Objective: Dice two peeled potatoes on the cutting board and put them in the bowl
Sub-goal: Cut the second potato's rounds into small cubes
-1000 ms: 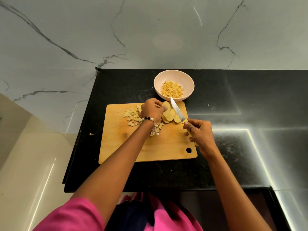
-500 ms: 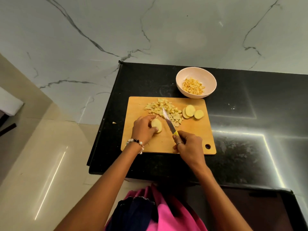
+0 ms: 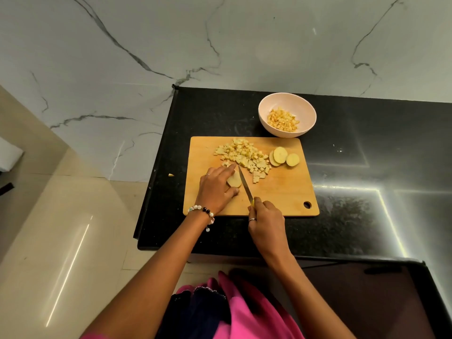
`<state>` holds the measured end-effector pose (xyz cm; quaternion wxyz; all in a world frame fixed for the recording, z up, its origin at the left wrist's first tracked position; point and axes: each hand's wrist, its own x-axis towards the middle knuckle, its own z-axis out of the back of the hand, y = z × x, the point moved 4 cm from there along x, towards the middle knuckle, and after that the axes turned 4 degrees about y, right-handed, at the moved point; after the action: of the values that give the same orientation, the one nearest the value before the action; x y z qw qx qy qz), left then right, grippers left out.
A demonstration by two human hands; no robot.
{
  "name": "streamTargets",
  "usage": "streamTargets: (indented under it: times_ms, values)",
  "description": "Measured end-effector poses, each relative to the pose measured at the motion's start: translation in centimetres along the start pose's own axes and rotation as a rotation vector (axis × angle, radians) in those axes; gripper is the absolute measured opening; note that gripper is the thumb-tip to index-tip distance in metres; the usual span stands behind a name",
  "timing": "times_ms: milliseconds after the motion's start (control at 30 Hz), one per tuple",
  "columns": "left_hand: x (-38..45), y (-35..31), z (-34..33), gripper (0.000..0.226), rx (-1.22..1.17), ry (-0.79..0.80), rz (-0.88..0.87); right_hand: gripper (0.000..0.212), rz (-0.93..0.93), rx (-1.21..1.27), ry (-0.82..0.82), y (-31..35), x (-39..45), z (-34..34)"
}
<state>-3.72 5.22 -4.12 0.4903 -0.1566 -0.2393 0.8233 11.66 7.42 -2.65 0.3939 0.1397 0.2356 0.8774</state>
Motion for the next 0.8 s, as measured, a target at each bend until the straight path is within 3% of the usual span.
streamTargets:
  times_ms: [500,700,800]
  values:
    - [0.2,0.2,-0.8,0.092,-0.056,0.042,-0.048,0.035,-0.041,-0.022,0.028,0.1,-0.3,0.7]
    - [-0.4,0.3,-0.6,0.090,-0.183,-0.007,-0.026,0.028,-0.035,-0.072,0.075,0.7,-0.6,0.2]
    - [-0.6,0.4,-0.5,0.086,-0.205,-0.026,-0.037,0.036,-0.045,-0.139,0.090,1.0,-0.4,-0.1]
